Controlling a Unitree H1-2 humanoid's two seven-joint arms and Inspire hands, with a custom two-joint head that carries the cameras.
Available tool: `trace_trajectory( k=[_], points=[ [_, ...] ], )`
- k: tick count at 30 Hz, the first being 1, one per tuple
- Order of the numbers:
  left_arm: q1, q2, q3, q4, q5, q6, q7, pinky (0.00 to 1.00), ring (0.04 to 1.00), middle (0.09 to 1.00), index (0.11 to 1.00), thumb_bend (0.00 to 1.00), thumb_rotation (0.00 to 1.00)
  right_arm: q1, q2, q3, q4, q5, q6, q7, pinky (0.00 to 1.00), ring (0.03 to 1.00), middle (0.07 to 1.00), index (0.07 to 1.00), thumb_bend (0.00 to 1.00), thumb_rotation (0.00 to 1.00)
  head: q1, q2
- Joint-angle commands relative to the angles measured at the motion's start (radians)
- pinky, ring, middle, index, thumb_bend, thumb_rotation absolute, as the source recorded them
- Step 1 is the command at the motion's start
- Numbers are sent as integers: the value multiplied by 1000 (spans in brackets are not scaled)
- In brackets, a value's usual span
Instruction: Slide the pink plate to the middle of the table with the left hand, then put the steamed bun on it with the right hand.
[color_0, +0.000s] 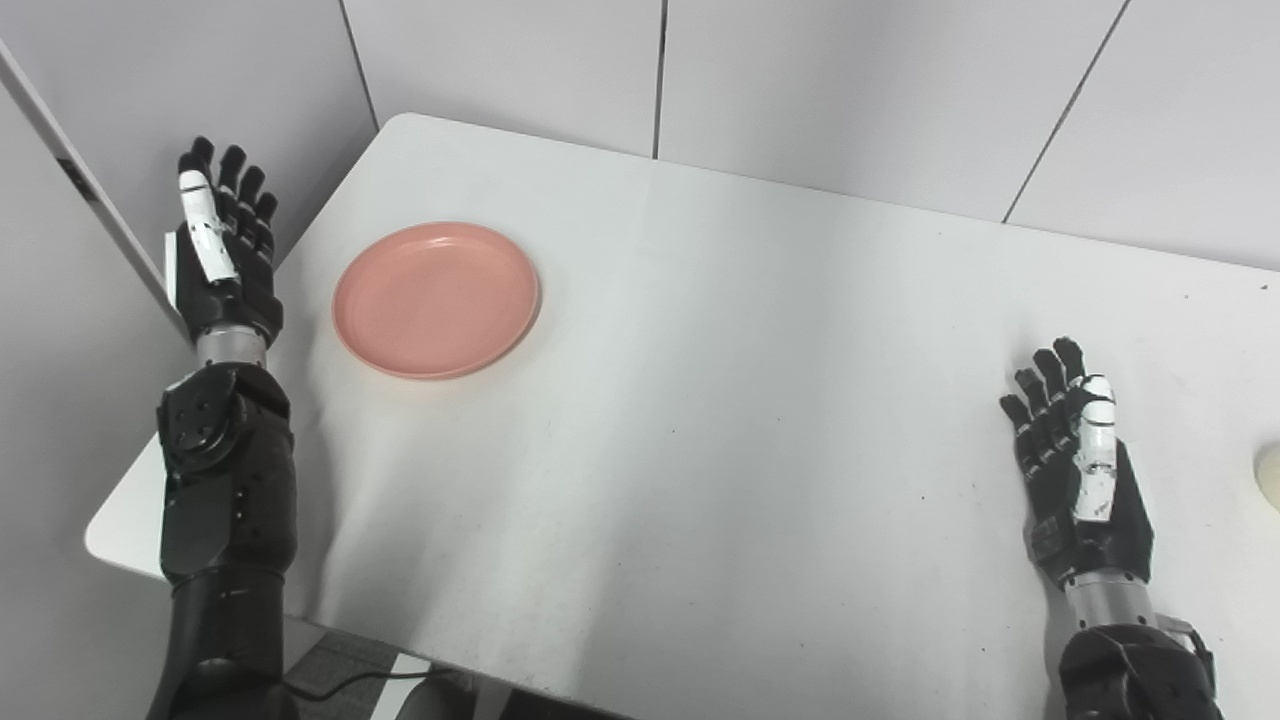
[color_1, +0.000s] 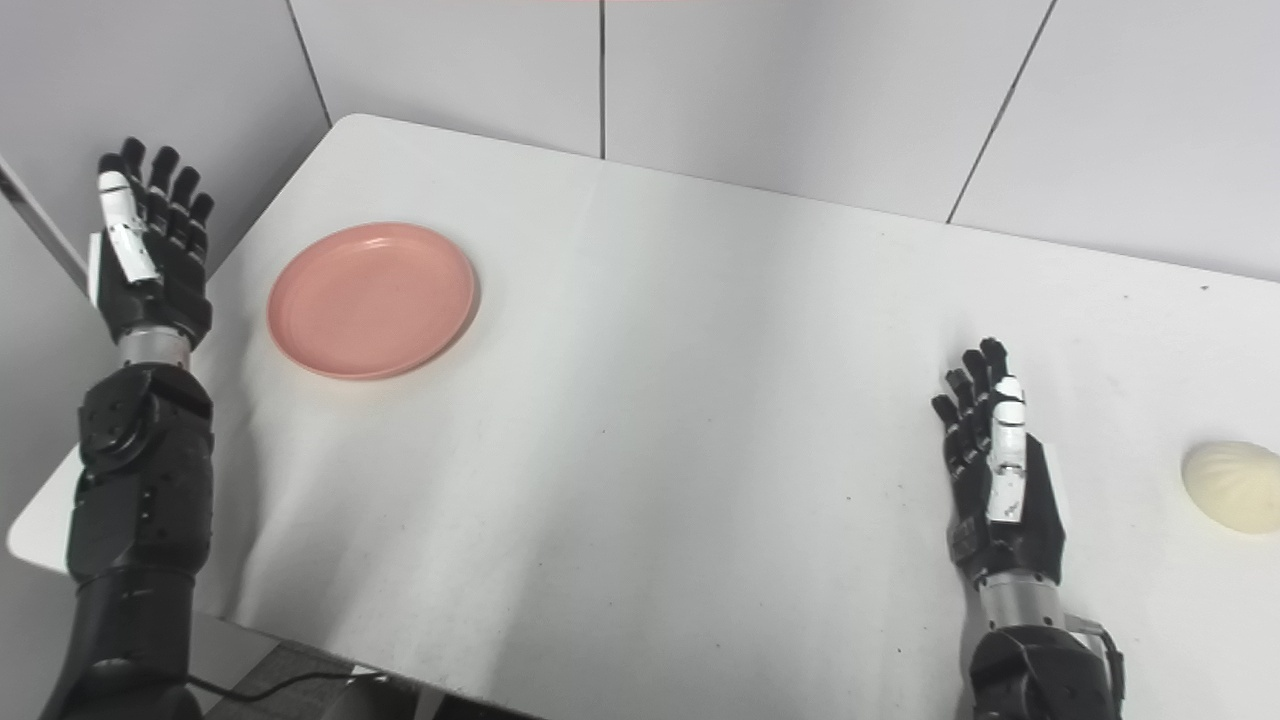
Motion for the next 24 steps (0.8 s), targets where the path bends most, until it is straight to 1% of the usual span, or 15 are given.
trace_trajectory(
  k=[1,4,8,12,24],
  points=[
    [-35,27,4,-17,-10,-16,1,976,959,965,977,506,1000,6,-2,-6,-1,8,15,1,1000,1000,1000,1000,167,1000,1,0],
    [-35,29,2,-4,-4,-15,1,995,974,976,994,501,1000,8,-5,-5,-3,4,15,1,1000,1000,1000,1000,169,1000,0,1],
    [-38,23,-5,13,2,-8,7,999,979,972,990,490,1000,8,-4,-5,-3,3,11,3,1000,1000,1000,1000,171,1000,0,2],
    [-38,20,-17,34,0,2,-1,998,982,972,997,471,1000,8,-2,-4,-4,2,12,0,1000,1000,1000,1000,177,1000,0,3],
    [-47,21,-38,161,-6,-2,-20,1000,998,980,997,469,1000,7,-1,-8,-10,13,27,-1,1000,1000,1000,1000,177,1000,0,8]
  ],
)
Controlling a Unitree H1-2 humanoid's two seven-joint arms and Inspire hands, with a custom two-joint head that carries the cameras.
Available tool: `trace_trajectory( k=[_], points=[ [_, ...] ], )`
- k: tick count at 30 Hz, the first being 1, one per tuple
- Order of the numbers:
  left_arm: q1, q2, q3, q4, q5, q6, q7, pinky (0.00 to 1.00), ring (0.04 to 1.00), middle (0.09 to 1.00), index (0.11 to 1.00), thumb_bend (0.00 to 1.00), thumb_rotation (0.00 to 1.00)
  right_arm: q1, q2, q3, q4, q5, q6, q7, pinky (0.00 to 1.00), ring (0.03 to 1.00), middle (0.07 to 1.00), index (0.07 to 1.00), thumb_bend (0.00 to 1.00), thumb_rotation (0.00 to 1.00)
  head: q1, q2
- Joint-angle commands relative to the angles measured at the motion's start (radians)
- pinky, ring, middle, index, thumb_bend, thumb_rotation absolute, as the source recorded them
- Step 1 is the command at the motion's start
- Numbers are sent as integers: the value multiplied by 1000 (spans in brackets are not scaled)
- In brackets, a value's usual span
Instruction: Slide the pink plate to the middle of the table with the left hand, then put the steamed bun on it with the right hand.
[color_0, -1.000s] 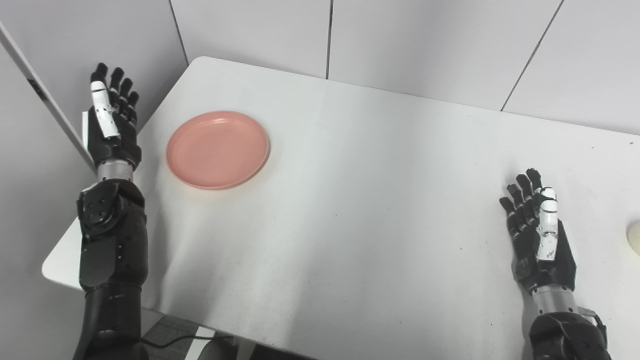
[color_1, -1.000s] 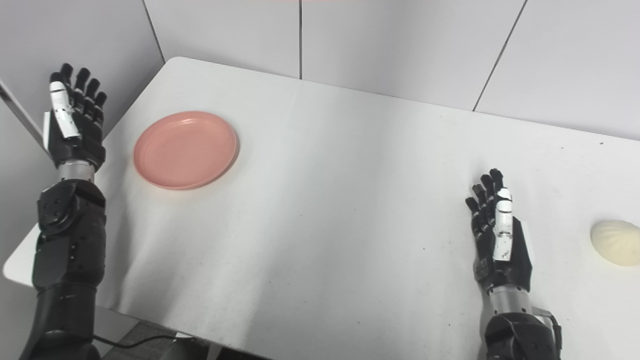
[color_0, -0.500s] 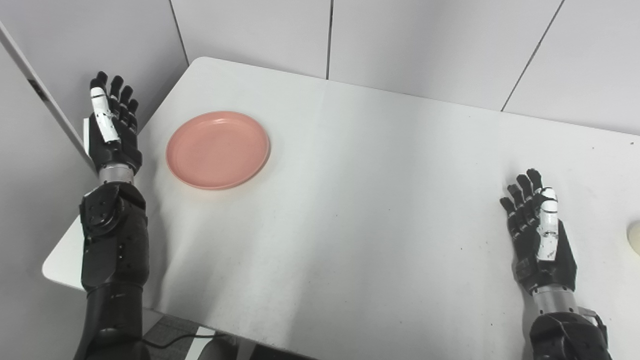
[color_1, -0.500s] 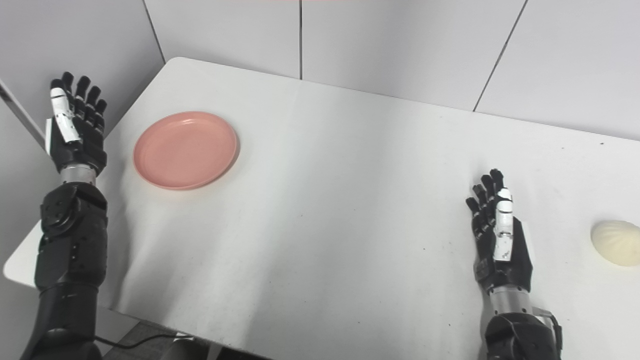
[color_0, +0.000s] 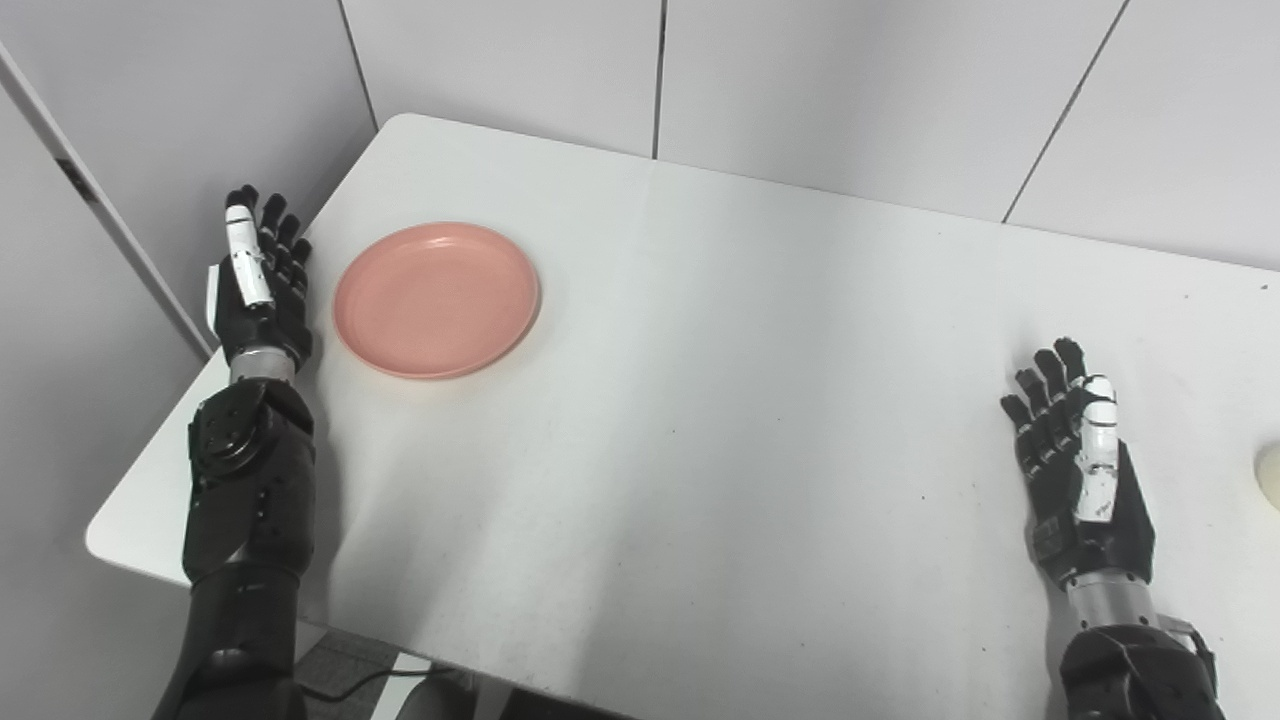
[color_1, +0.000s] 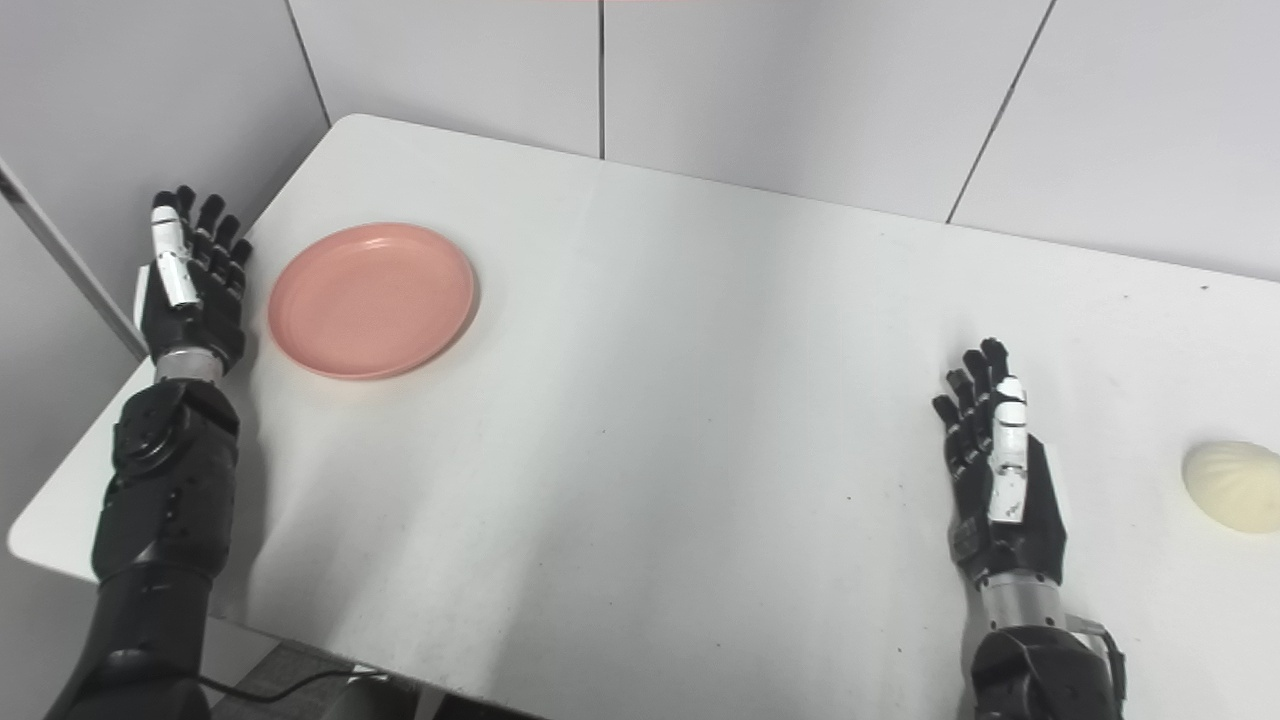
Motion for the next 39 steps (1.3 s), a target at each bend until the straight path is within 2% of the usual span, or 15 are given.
trace_trajectory(
  k=[1,14,20,28,32,39],
  points=[
    [-23,18,-1,22,-11,-5,-14,1000,999,979,997,466,1000,6,-1,-3,-8,3,25,-3,1000,1000,1000,1000,177,1000,0,0],
    [-43,3,-28,96,16,-2,-12,994,992,962,977,456,1000,7,-2,1,-13,-2,22,-4,1000,1000,1000,1000,173,1000,-4,6],
    [-52,-15,-59,122,7,2,-49,975,970,957,972,463,1000,7,2,7,-16,-10,21,-6,1000,1000,1000,1000,176,1000,-11,6],
    [-44,-69,-161,56,29,56,-72,966,961,948,953,467,1000,11,15,15,-25,-27,23,-22,1000,1000,1000,1000,155,1000,-41,8],
    [-34,-78,-207,20,42,80,-93,976,962,949,951,467,1000,14,19,20,-25,-36,15,-27,1000,1000,1000,1000,160,1000,-59,11],
    [-25,-96,-254,-26,50,120,-120,959,949,946,952,471,1000,16,28,25,-25,-46,16,-35,1000,1000,1000,1000,166,1000,-86,16]
  ],
)
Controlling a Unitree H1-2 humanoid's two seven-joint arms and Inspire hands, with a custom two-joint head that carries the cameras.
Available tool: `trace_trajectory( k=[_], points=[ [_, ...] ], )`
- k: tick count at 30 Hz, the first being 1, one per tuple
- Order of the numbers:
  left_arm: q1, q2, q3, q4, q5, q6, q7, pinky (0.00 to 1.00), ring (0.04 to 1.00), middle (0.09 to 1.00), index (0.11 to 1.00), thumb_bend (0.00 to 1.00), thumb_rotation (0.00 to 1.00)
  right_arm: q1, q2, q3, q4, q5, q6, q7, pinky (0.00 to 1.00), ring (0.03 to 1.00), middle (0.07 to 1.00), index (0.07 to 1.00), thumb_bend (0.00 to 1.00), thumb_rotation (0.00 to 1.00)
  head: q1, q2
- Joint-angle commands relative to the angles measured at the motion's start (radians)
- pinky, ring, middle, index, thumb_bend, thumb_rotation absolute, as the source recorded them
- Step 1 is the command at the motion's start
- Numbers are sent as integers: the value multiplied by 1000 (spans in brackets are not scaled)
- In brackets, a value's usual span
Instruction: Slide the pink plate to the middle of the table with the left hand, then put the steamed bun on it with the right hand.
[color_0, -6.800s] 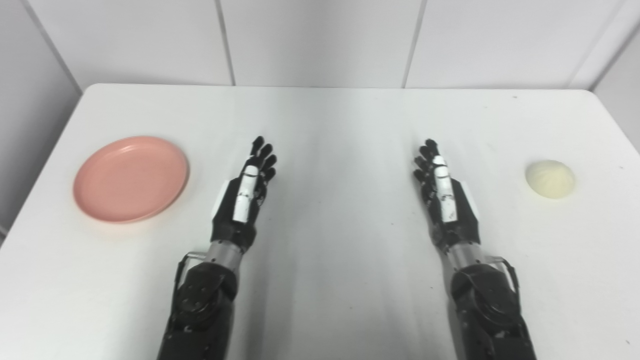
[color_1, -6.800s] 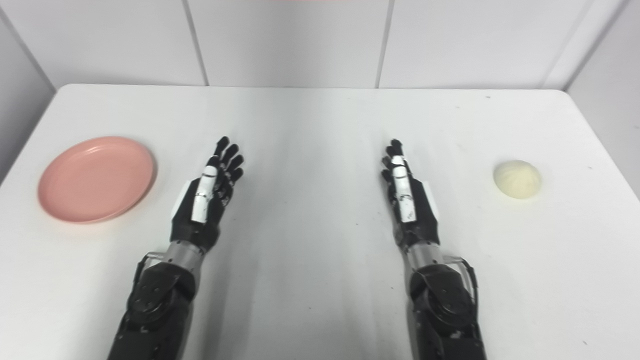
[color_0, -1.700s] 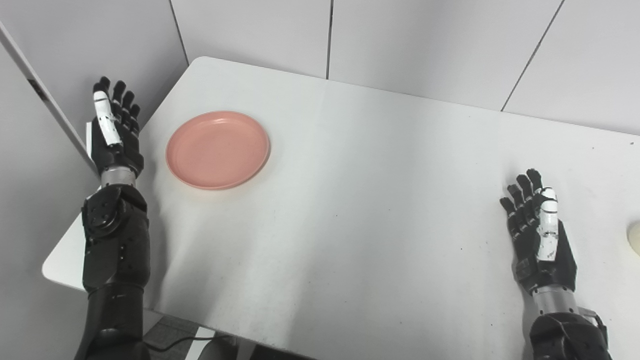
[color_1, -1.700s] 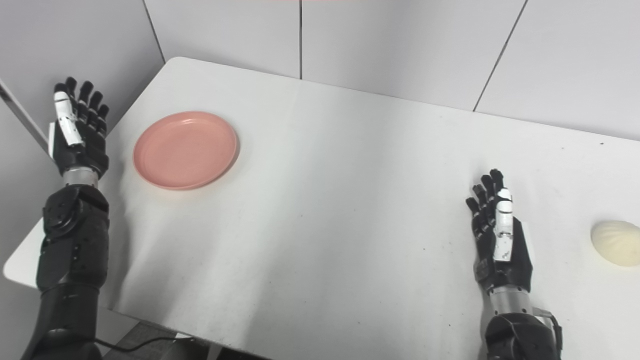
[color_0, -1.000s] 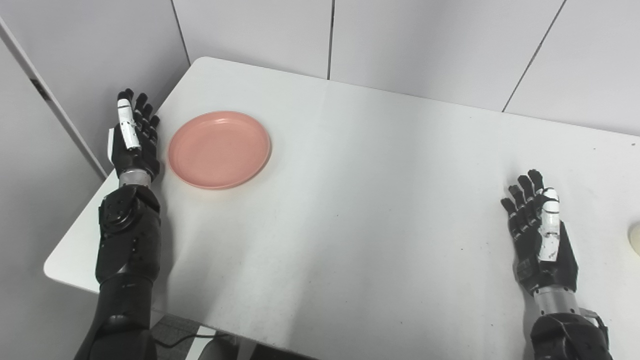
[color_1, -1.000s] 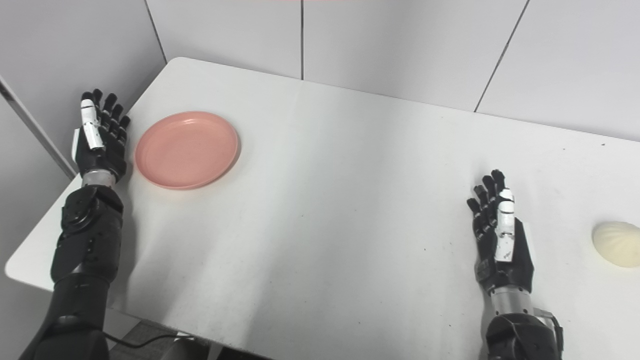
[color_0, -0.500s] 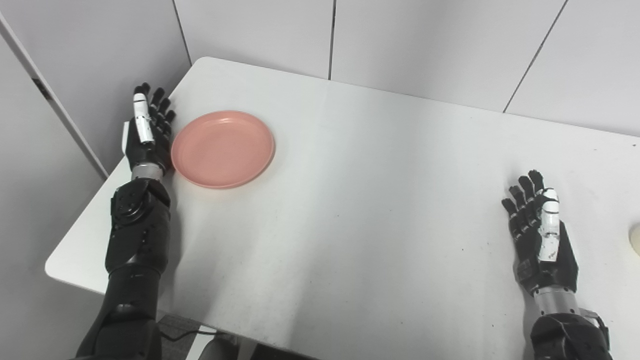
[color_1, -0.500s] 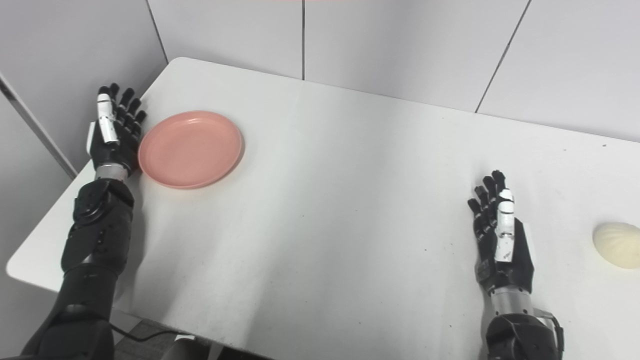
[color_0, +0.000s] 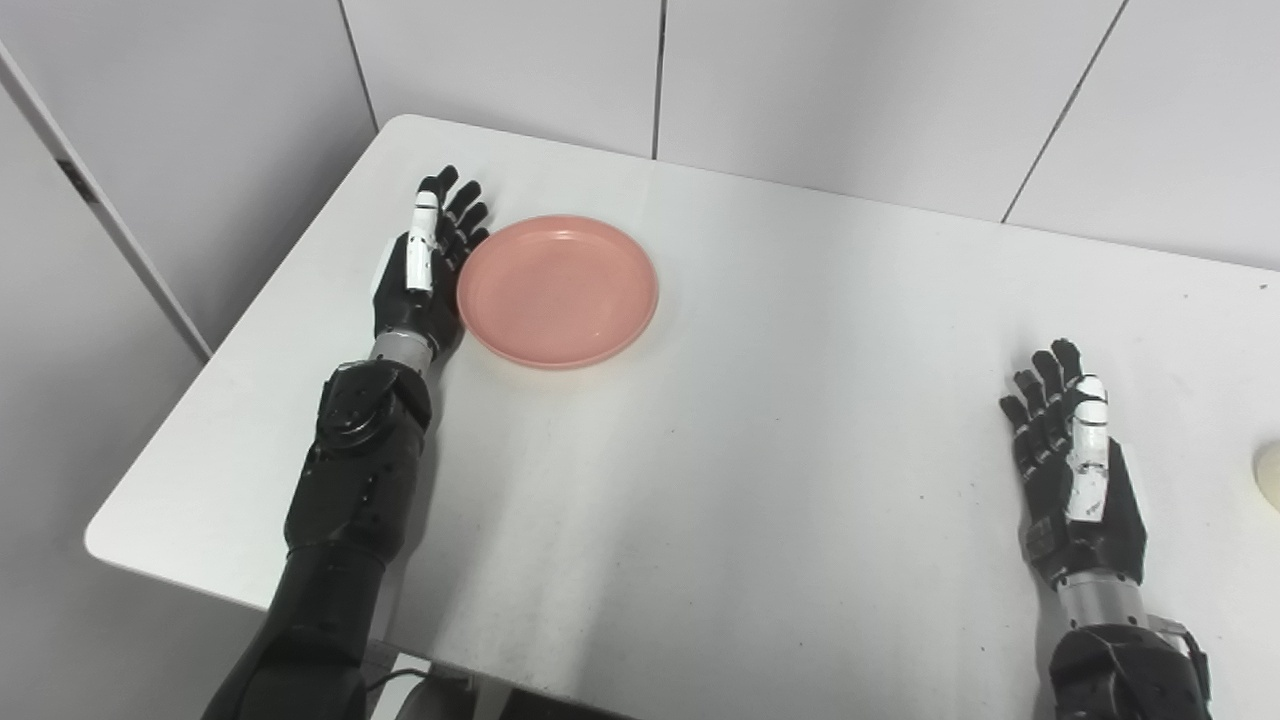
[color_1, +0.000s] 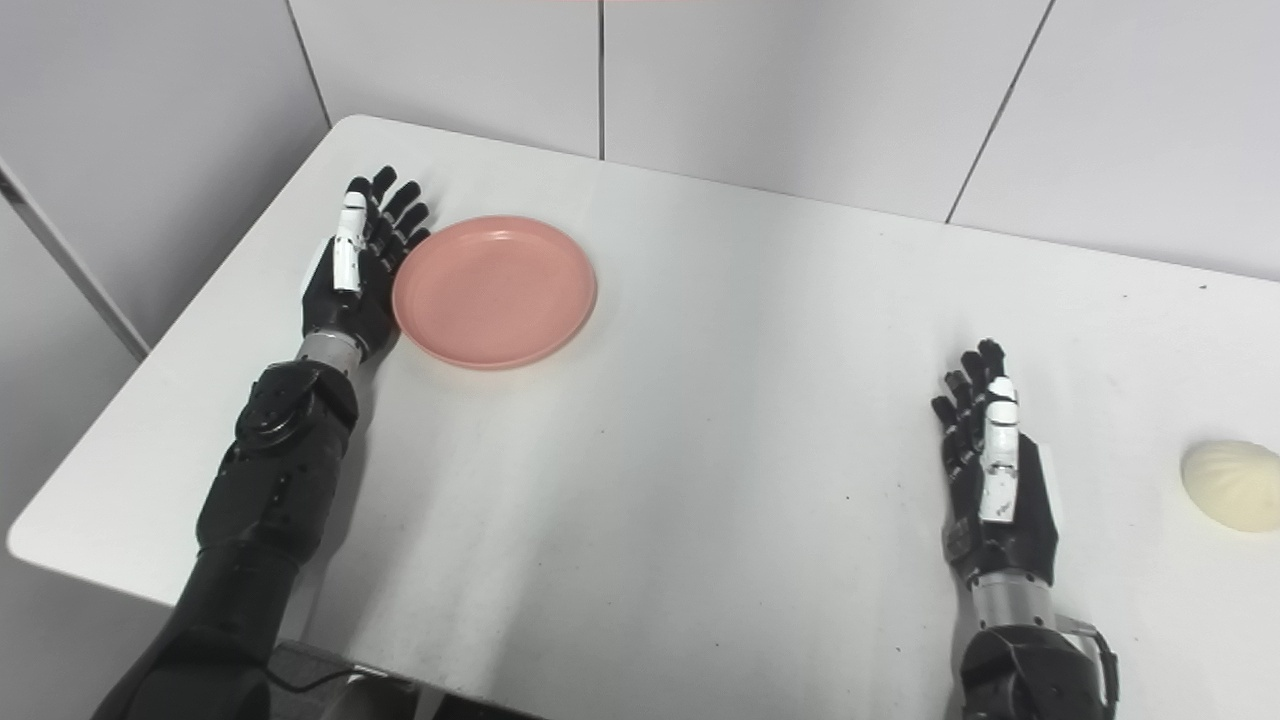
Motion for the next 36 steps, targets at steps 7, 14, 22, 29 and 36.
trace_trajectory(
  k=[7,14,22,29,36],
  points=[
    [25,-29,-59,-18,11,70,-33,936,935,932,938,490,976,12,18,18,-21,-35,21,-24,1000,999,1000,1000,155,1000,-37,5],
    [29,-45,-112,-39,31,83,-64,942,940,936,944,502,981,16,24,33,-30,-50,31,-28,1000,1000,1000,1000,179,1000,-78,17],
    [11,-68,-187,-23,76,90,-102,949,947,945,956,510,1000,21,28,41,-36,-54,29,-30,1000,1000,1000,1000,179,1000,-124,32],
    [17,-94,-225,-61,81,129,-126,958,953,947,958,478,1000,22,35,52,-30,-70,16,-40,1000,989,993,1000,190,1000,-187,45],
    [45,-121,-277,-159,90,194,-139,996,970,964,976,440,1000,26,50,65,-37,-82,20,-44,1000,990,995,1000,199,1000,-254,58]
  ],
)
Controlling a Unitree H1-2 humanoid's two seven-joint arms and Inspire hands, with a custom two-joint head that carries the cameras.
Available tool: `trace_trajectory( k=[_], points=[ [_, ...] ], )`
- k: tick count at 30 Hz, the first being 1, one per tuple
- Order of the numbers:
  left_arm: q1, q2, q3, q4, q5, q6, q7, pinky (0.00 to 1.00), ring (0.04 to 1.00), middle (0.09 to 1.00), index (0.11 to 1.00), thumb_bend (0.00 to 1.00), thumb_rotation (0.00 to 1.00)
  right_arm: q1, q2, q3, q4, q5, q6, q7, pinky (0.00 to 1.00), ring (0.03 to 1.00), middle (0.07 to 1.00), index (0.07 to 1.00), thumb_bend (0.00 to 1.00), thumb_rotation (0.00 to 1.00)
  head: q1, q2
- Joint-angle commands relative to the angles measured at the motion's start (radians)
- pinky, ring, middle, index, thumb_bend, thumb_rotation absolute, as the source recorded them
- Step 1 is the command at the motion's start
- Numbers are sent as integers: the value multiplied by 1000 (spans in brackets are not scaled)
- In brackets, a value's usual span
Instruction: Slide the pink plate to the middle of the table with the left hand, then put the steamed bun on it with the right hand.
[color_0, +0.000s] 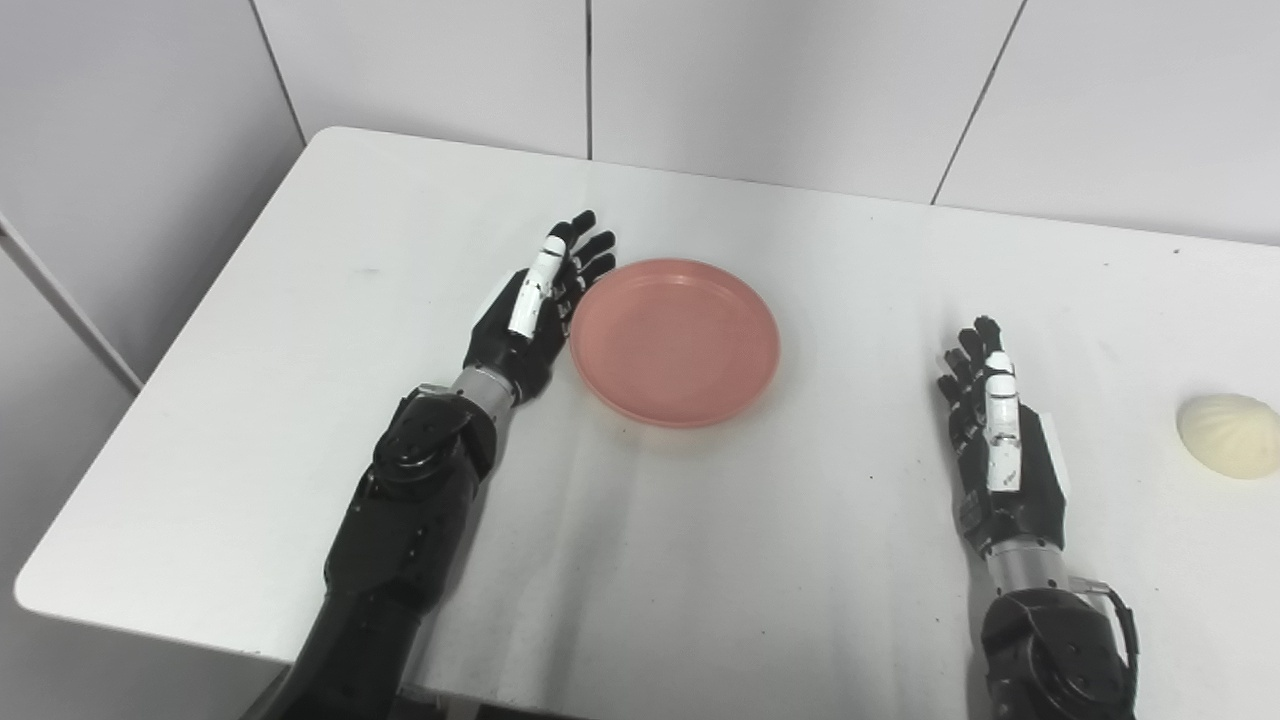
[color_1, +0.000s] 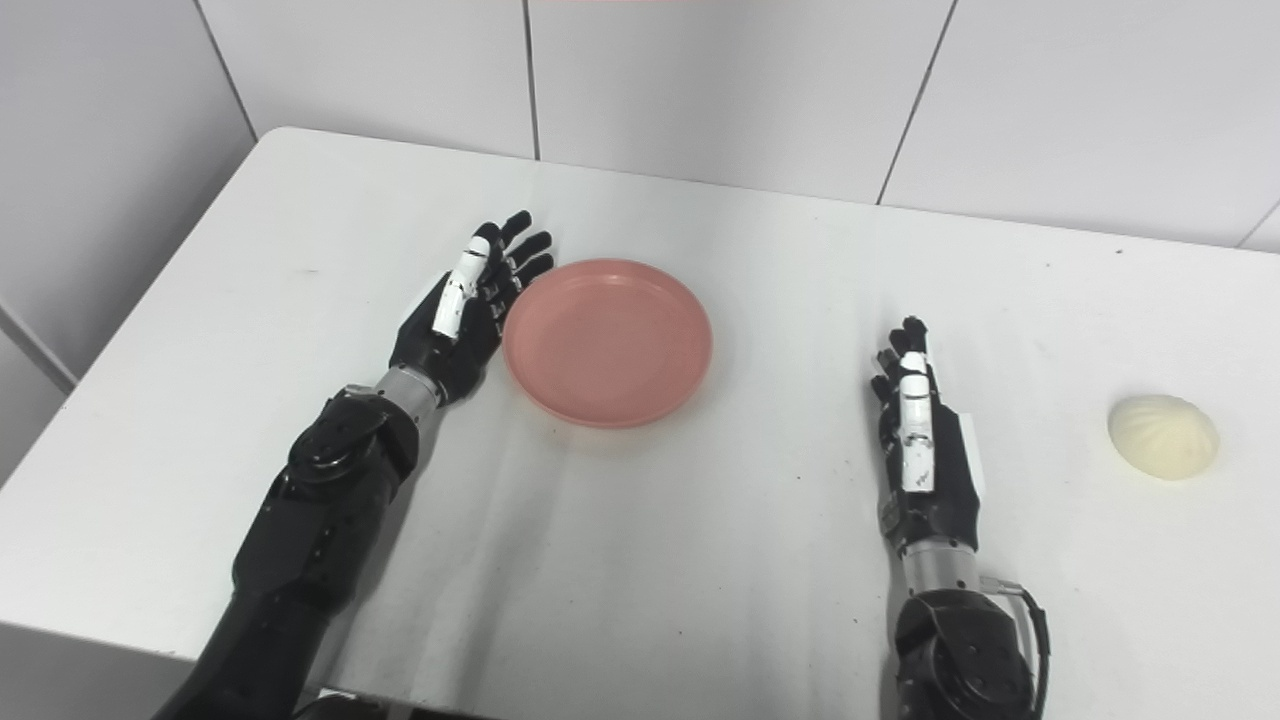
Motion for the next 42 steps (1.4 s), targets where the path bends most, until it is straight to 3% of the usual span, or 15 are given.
trace_trajectory(
  k=[1,17,23,28,42],
  points=[
    [19,-22,-32,-27,11,66,-24,999,971,966,976,434,1000,10,16,21,-6,-3,13,15,1000,991,998,1000,202,1000,-8,3],
    [67,-99,-105,-49,-5,45,-72,996,970,970,979,452,1000,2,48,34,1,-25,-7,-9,1000,985,988,1000,207,1000,-95,22],
    [80,-106,-104,-53,-9,59,-90,991,970,962,969,453,1000,-2,54,37,-1,-44,-6,-22,1000,990,992,999,203,1000,-112,24],
    [87,-106,-96,-46,-14,66,-98,994,963,961,972,458,1000,-8,55,31,17,-58,-48,-32,979,973,975,984,209,1000,-115,21],
    [98,-95,-73,-42,-31,73,-120,1000,981,979,991,427,1000,-18,65,14,-27,-87,-19,-69,977,969,965,980,202,1000,-186,17]
  ],
)
